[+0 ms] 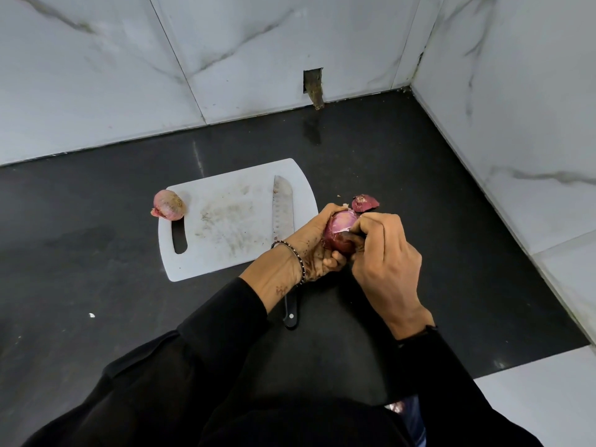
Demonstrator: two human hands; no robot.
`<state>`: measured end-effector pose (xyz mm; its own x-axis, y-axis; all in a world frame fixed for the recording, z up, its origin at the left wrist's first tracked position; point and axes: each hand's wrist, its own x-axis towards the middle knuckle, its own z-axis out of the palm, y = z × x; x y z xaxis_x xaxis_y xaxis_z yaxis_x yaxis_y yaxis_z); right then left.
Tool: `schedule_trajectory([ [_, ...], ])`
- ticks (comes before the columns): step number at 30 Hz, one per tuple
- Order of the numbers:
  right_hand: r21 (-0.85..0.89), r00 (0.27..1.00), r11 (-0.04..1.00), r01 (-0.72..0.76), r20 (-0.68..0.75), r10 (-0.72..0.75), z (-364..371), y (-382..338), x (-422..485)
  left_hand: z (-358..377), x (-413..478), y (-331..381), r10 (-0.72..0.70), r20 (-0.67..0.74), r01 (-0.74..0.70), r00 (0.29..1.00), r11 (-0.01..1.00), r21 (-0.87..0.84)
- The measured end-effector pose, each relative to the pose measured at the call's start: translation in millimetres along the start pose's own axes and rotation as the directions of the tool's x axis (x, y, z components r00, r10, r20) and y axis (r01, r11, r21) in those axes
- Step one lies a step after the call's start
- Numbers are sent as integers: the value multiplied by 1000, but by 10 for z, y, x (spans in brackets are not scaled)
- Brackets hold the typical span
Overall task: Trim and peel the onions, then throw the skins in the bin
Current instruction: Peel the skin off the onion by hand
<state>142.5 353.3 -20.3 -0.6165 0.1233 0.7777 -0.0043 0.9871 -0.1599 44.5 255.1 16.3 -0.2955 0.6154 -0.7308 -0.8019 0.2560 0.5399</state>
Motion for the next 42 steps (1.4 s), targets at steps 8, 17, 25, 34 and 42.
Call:
schedule_trajectory([
  [8, 41, 999, 999, 34, 10, -35, 34, -25, -33, -102, 34, 62, 2, -47, -3, 999, 1000, -29],
  [17, 120, 996, 992, 42, 74, -51, -7, -27, 5, -124, 28, 95, 20, -13, -21, 1000, 992, -126],
  [25, 198, 992, 979, -38, 123, 13, -14, 7, -41, -116, -7, 90, -4, 8, 5, 1000, 979, -204],
  [34, 518, 565, 369, -771, 291, 772, 61, 61, 102, -189, -45, 168, -6, 128, 43, 992, 956, -290],
  [42, 370, 535, 412, -833, 345, 772, 81, 266, 149, -120, -75, 196, 118, -154, -138, 981, 982, -128],
])
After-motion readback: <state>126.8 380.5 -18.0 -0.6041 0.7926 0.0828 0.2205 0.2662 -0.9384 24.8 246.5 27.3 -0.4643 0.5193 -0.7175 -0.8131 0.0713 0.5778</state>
